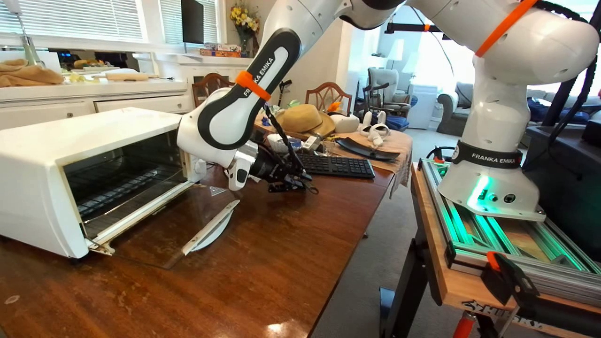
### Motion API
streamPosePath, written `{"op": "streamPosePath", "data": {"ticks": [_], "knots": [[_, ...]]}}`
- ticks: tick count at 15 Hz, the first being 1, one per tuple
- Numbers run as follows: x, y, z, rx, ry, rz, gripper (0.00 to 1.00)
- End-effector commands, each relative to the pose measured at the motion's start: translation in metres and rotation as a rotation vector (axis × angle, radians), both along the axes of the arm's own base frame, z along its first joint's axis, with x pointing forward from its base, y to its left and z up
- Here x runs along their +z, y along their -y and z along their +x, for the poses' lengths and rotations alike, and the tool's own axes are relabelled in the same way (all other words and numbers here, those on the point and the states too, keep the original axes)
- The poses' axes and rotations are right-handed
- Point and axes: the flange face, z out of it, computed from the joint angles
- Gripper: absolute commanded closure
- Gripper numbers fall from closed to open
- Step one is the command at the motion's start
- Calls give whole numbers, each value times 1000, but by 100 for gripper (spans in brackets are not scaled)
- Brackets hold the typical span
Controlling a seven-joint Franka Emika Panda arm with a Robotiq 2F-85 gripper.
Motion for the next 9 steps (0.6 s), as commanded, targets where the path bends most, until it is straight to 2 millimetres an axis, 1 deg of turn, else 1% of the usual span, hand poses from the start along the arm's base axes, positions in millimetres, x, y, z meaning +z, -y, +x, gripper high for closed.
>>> {"op": "streamPosePath", "data": {"ticks": [1, 2, 3, 4, 5, 9], "knots": [[0, -1, -4, -37, -15, -6, 80], [0, -1, -3, -37, -15, -6, 81], [0, -1, -3, -37, -16, -8, 78], [0, -1, -3, -37, -16, -8, 67], [0, -1, -3, -37, -18, -9, 52], [3, 1, -5, -7, -61, -51, 22]]}}
